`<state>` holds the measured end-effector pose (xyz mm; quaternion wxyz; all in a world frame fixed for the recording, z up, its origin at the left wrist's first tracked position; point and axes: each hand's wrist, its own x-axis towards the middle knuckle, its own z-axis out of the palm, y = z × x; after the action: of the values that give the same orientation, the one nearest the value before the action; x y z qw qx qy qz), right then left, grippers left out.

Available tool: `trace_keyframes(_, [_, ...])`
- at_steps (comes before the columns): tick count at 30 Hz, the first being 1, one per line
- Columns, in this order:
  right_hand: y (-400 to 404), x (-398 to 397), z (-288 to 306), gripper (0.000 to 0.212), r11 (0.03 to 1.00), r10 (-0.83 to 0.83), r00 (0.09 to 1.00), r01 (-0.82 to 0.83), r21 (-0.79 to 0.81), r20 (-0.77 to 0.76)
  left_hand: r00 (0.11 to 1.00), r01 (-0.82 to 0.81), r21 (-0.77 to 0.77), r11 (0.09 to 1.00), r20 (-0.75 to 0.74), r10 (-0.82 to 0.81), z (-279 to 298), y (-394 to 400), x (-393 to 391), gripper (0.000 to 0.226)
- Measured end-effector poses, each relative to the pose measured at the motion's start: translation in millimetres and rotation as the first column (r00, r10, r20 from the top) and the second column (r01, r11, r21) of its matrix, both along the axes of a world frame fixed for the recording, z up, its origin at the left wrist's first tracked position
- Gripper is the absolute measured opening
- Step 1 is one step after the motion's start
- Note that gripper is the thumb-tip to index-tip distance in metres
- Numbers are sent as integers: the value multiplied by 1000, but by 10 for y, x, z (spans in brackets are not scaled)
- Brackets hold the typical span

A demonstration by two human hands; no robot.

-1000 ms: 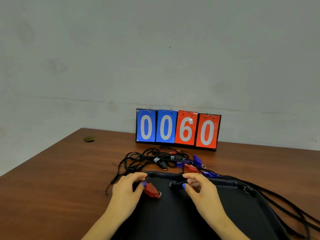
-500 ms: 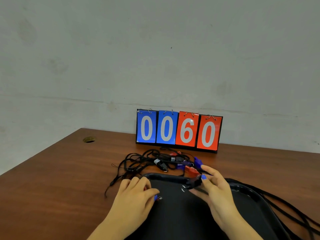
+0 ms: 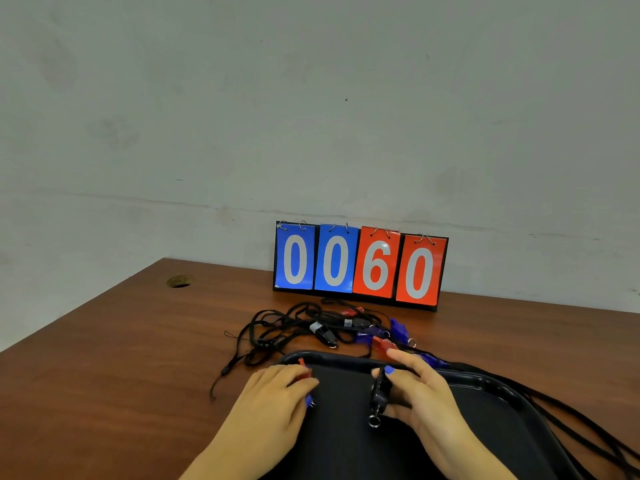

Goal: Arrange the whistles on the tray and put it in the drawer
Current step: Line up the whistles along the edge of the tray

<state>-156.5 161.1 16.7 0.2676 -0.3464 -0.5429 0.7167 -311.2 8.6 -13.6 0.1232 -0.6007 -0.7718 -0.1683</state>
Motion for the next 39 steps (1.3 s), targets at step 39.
trace_keyframes(39, [-236,-6,-58,23,575,76,900,-391,719,428,950,-207,159,965,-204,237,-63,9,-27,46])
